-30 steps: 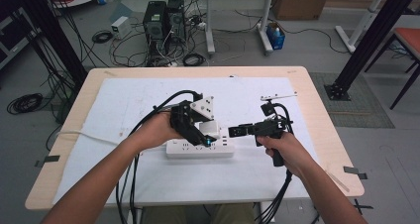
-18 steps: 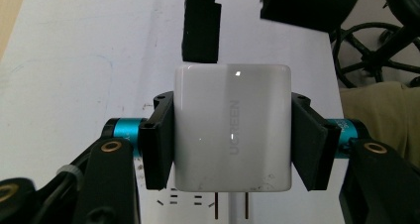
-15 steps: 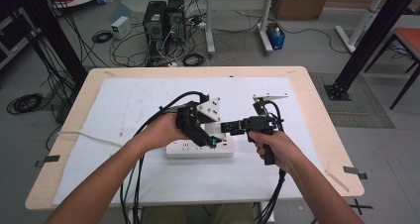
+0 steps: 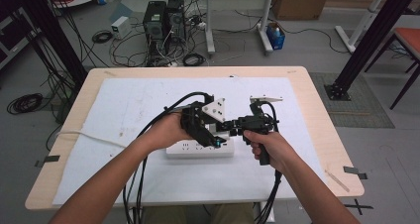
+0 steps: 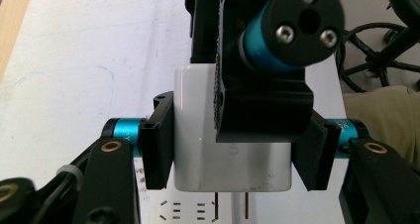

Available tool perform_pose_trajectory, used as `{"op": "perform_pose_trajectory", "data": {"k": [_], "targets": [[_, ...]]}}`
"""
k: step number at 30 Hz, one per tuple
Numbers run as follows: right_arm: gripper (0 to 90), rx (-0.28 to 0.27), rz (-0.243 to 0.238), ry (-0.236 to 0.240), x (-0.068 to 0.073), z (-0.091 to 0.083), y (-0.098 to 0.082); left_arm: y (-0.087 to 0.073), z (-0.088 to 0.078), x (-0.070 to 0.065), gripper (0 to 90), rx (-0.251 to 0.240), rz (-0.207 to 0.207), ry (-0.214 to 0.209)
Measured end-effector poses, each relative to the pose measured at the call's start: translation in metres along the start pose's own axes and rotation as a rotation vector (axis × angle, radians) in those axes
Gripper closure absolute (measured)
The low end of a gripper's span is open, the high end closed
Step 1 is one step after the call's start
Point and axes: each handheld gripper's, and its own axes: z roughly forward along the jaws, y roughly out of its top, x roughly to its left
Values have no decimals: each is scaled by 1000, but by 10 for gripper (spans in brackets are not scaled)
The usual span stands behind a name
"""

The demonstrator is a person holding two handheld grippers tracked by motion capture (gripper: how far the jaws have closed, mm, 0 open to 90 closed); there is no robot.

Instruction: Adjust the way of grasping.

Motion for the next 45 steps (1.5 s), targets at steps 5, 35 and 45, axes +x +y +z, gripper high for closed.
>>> {"op": "perform_pose_trajectory", "data": {"k": [5,35,45], "targets": [[278,2,30,17,-2,0,0,1,1,-1,425,3,5,1],[621,0,43,22,-9,0,-1,2,11,-2,330,24,-30,50],[621,35,-150,-241,-11,-18,1,-16,-7,8,172,62,-124,66]]}}
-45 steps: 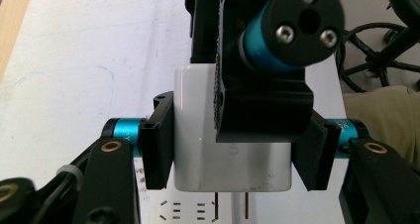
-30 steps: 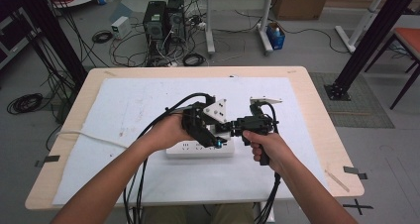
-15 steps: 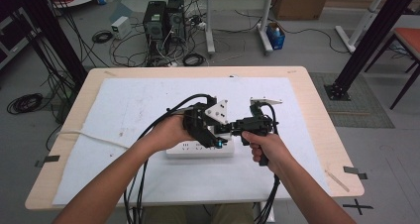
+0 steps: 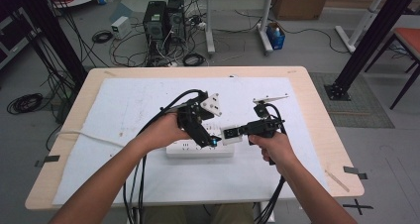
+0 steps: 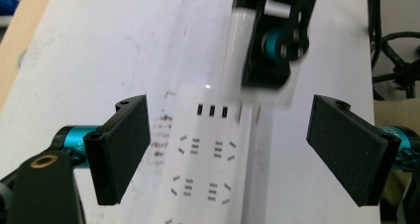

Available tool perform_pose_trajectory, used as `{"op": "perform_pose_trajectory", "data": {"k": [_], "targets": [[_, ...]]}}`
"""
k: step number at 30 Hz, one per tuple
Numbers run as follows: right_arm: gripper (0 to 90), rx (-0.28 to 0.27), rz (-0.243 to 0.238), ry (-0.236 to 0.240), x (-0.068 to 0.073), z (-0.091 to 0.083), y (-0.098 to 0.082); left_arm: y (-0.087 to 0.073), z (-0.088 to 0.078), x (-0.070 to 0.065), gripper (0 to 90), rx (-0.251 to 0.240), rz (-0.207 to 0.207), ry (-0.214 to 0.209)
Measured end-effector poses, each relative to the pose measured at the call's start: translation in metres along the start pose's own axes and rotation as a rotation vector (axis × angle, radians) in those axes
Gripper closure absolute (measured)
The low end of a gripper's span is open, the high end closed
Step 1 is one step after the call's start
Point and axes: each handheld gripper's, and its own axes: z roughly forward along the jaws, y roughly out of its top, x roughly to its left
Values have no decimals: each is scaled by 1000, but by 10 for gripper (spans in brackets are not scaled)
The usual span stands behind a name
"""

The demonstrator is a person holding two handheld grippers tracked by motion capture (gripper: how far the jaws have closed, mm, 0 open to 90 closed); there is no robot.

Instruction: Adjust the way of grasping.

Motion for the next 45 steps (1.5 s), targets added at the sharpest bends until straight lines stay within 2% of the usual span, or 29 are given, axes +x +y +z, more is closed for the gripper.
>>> {"op": "perform_pose_trajectory", "data": {"k": [3,6,8,11,13,15,16,17,18,23,25,26,27,28,30,33,36,40,45], "targets": [[621,-31,1,-17,-3,-12,3,-10,-6,2,172,50,3,-19],[621,-42,-16,-48,-3,-23,6,-23,-14,5,172,100,-19,-34],[621,-33,-48,-92,0,-30,9,-34,-21,10,171,129,-53,-40],[621,5,-148,-184,10,-39,13,-48,-30,17,171,151,-110,-43],[621,25,-216,-234,15,-43,15,-57,-36,22,171,171,-139,-36],[621,59,-280,-305,21,-46,17,-67,-44,26,172,188,-164,-36],[621,72,-306,-331,23,-47,17,-70,-46,27,171,199,-176,-34],[621,72,-306,-331,23,-47,17,-70,-46,27,172,199,-176,-34],[621,107,-365,-375,28,-49,19,-79,-51,32,172,259,-195,-37],[621,203,-474,-487,38,-52,25,-95,-64,39,172,296,-243,-41],[621,262,-510,-529,41,-52,29,-102,-69,42,172,319,-253,-30],[621,280,-518,-544,42,-52,30,-106,-73,45,172,331,-270,-21],[621,316,-550,-575,43,-52,33,-109,-76,46,172,341,-266,-23],[621,335,-561,-595,43,-53,34,-111,-77,47,175,346,-266,-19],[621,348,-574,-613,43,-57,38,-115,-81,49,175,351,-267,-17],[621,358,-580,-624,43,-65,43,-120,-87,49,175,338,-242,3],[620,367,-599,-646,44,-71,46,-125,-88,51,172,330,-236,-20],[620,358,-609,-644,45,-74,45,-130,-87,55,172,378,-272,-25],[620,396,-606,-649,41,-69,43,-134,-88,57,171,375,-312,10]]}}
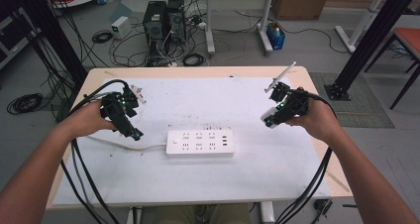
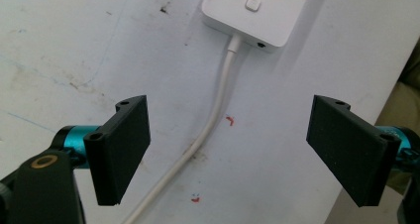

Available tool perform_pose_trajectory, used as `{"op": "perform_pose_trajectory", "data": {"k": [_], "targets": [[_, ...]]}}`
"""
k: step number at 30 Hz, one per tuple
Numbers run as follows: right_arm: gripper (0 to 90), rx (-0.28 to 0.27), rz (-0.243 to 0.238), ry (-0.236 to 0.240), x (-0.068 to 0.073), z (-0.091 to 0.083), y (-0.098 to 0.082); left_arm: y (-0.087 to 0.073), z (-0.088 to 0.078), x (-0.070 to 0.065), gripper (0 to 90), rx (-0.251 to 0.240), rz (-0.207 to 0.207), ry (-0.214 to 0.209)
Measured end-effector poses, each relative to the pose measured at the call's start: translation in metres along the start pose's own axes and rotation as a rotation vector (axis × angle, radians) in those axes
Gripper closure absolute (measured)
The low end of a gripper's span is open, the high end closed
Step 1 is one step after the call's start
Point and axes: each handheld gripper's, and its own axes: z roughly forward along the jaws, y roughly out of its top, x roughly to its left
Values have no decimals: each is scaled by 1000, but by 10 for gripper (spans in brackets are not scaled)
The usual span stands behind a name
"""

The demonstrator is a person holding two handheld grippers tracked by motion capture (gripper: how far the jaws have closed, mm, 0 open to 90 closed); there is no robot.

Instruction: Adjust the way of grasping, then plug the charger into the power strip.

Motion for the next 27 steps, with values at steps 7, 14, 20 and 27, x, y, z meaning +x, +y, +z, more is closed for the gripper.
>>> {"op": "perform_pose_trajectory", "data": {"k": [7,14,20,27], "targets": [[620,1,-2,-2,1,1,-4,-5,-5,-2,171,-8,-5,13],[620,9,-49,5,11,3,1,-12,-7,-2,171,-20,-12,36],[620,8,-119,10,23,11,16,-20,-6,-5,171,6,-27,57],[620,-6,-236,47,37,29,44,-25,-4,-9,171,13,-16,70]]}}
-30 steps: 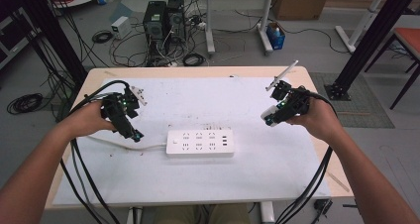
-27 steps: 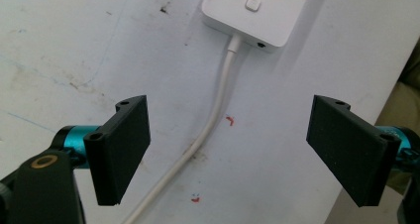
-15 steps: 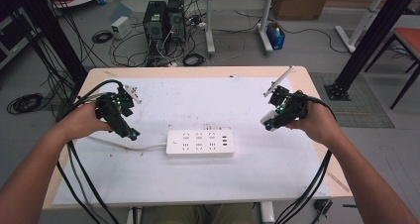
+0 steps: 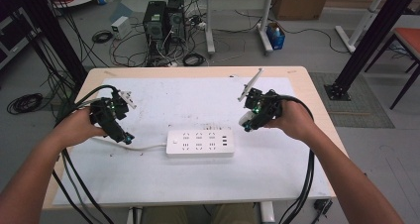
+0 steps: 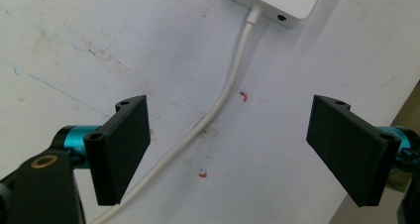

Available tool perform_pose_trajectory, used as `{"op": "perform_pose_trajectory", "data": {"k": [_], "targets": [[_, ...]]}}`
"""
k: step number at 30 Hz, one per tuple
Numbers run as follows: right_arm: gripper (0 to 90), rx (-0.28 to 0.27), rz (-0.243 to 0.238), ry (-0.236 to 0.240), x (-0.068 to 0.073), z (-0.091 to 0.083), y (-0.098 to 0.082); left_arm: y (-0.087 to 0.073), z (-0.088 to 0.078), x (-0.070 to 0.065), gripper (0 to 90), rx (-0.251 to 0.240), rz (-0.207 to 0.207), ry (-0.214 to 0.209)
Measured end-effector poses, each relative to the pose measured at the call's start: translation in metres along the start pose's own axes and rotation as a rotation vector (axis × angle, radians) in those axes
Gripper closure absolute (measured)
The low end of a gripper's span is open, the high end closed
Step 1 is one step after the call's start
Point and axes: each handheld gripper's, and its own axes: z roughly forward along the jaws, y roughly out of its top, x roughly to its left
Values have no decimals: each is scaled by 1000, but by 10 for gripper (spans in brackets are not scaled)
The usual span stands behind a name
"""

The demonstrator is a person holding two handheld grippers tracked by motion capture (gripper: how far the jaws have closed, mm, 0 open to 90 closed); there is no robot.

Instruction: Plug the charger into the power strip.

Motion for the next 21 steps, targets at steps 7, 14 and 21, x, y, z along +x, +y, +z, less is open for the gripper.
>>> {"op": "perform_pose_trajectory", "data": {"k": [7,14,21], "targets": [[621,31,-115,44,9,24,33,-2,5,-1,172,21,33,-4],[621,116,-205,59,18,65,60,2,10,-3,172,18,64,-4],[621,167,-273,92,16,98,70,0,12,-1,171,20,72,-14]]}}
